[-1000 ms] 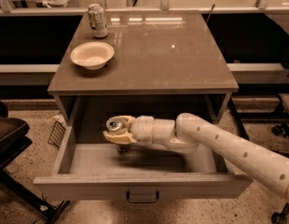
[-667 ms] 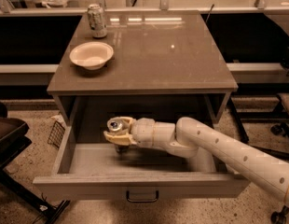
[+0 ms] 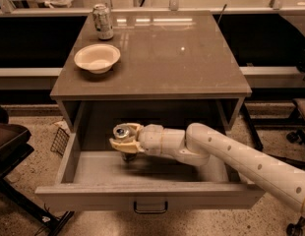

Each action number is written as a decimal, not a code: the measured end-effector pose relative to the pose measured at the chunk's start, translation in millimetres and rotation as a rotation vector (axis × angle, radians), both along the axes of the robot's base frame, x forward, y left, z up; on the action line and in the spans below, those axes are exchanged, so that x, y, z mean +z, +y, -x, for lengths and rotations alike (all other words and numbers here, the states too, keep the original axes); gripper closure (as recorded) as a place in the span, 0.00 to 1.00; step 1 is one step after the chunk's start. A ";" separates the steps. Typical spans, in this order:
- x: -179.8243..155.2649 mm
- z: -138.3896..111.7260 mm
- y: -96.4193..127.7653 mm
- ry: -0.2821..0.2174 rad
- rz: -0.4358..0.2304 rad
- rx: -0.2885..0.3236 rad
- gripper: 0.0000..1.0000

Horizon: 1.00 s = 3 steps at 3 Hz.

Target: Place redbull can into top drawer

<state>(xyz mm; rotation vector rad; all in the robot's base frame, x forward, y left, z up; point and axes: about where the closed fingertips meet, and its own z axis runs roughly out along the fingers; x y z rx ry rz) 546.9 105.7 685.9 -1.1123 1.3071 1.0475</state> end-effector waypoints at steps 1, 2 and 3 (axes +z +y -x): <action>0.5 0.6 1.7 0.000 -0.001 0.003 0.39; 1.2 1.7 4.4 -0.001 -0.002 0.008 0.08; 1.6 2.2 5.7 -0.001 -0.002 0.011 0.00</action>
Offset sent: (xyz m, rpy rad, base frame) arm -0.0006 0.0015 0.0004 0.0006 -0.0003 0.0029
